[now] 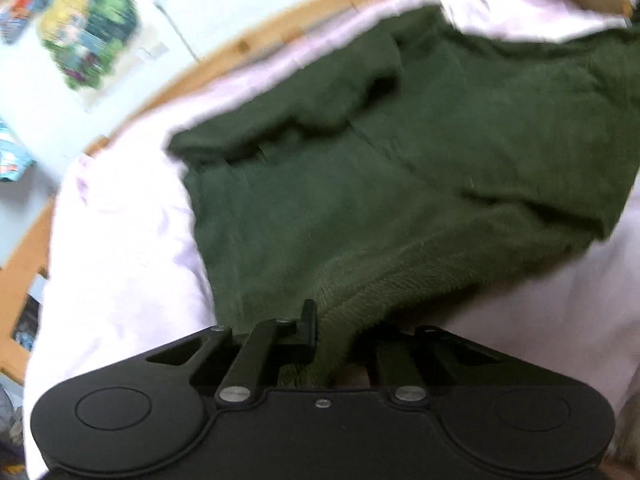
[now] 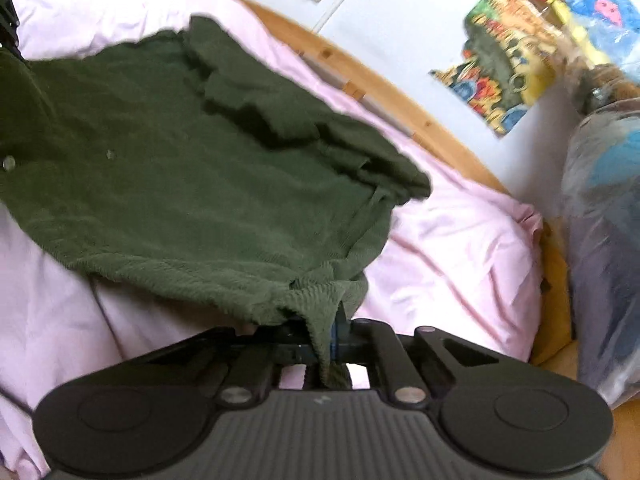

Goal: Fold large clothes
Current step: 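Lift the hem with both grippers and fold it toward the collar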

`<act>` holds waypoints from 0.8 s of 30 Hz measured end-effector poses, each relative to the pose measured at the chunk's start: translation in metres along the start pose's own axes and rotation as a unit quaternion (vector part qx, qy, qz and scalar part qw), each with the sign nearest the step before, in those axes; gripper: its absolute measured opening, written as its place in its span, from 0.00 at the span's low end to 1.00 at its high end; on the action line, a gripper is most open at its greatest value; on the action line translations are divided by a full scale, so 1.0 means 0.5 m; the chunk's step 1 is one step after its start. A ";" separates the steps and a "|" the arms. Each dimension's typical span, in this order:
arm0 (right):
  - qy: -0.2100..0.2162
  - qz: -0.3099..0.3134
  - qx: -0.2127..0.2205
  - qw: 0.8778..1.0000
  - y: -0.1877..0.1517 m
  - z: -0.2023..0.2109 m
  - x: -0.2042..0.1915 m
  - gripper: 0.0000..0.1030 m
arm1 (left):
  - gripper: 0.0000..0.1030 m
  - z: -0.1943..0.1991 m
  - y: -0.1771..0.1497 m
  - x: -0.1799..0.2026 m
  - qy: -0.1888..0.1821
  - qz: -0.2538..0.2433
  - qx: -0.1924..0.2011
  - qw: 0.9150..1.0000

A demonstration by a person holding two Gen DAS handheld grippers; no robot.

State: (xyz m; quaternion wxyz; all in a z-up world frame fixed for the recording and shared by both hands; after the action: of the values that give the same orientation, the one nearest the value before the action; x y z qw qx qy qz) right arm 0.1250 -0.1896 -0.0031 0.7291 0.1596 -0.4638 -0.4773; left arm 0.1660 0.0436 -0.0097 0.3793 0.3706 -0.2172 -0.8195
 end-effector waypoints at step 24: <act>0.053 -0.109 0.031 0.992 0.146 0.148 0.174 0.05 | 0.06 0.149 0.162 -0.149 -0.047 0.073 0.012 0.996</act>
State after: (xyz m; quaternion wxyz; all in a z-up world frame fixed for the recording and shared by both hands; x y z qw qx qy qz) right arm 0.1135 -0.2115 0.1300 0.6913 0.2562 -0.4188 -0.5301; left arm 0.1784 0.0575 0.1220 0.4233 0.3191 -0.2714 -0.8033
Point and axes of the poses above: each gripper's, at about its wrist camera, not at the fingertips, and z roughly against the way its jaws point, x to its right, y to its top, the point moved 5 cm from there along -z, roughly the way its jaws point
